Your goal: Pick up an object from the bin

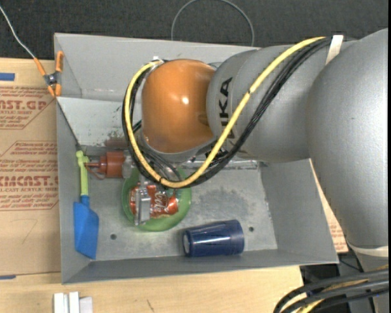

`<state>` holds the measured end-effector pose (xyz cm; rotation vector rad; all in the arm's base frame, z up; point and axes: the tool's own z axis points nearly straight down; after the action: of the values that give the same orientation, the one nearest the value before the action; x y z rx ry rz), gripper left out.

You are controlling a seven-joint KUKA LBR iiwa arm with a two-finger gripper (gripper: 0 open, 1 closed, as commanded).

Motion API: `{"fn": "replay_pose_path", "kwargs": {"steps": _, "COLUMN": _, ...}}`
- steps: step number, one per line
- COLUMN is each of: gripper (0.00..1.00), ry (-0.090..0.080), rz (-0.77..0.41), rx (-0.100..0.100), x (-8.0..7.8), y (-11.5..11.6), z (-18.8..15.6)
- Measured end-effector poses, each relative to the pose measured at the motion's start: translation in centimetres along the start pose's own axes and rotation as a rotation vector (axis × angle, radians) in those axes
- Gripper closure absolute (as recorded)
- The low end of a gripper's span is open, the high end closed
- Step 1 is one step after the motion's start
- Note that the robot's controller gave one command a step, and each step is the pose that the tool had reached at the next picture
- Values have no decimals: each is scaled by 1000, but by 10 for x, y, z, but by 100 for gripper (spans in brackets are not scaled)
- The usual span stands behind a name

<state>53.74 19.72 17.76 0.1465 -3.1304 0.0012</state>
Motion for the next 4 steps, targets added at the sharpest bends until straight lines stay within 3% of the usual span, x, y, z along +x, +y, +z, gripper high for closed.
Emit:
{"fn": "replay_pose_path", "kwargs": {"steps": 1, "gripper": 0, "ry": -3, "rz": -304, "rx": -1, "x": 2, "y": -44, "z": 62}}
{"fn": "replay_pose_path", "kwargs": {"steps": 2, "gripper": 100, "ry": 34, "rz": 4, "rx": -9, "x": -45, "y": -41, "z": 99}}
{"fn": "replay_pose_path", "kwargs": {"steps": 4, "gripper": 100, "ry": 31, "rz": 5, "rx": -10, "x": -46, "y": -41, "z": 99}}
